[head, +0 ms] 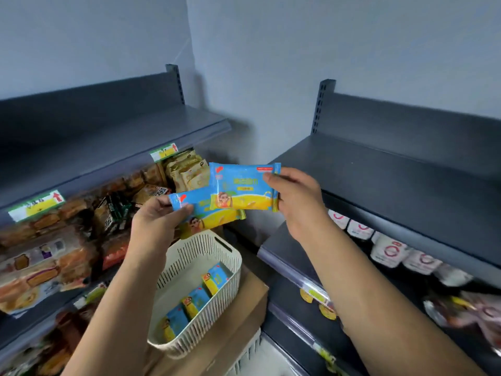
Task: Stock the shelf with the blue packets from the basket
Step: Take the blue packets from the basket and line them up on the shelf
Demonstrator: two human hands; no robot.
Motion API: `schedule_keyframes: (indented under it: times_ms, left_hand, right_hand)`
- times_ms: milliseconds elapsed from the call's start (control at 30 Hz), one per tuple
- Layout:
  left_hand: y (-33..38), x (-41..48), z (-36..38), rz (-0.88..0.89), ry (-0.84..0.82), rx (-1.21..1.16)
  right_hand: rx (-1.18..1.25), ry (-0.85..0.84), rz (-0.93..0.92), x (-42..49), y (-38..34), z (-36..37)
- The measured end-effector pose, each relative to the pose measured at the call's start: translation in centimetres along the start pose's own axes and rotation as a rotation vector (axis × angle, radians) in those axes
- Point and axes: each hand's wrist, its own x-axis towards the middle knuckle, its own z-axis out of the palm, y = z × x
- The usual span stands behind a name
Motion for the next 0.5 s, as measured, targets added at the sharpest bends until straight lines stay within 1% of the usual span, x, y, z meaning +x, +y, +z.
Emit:
schedule_keyframes:
  times_ms: [133,267,500]
  left_hand:
    - [1.7,-2.2,4.5,0.047,-0.107,-0.015]
    - [2.5,-3.9,9.3,0.054,-0.199,-0.031]
    - [2.3,-8.5,20.4,0.057,-0.414,-0.053]
  right_hand:
    - [0.002,0.071,-0.052,-2.6,-3.2,-4.1]
    - [-0.001,0.126,-0.171,-5.1,-6.9,-8.9]
    - [-0.024,0.334,-0.331,-9.2,-12.4,-20.6]
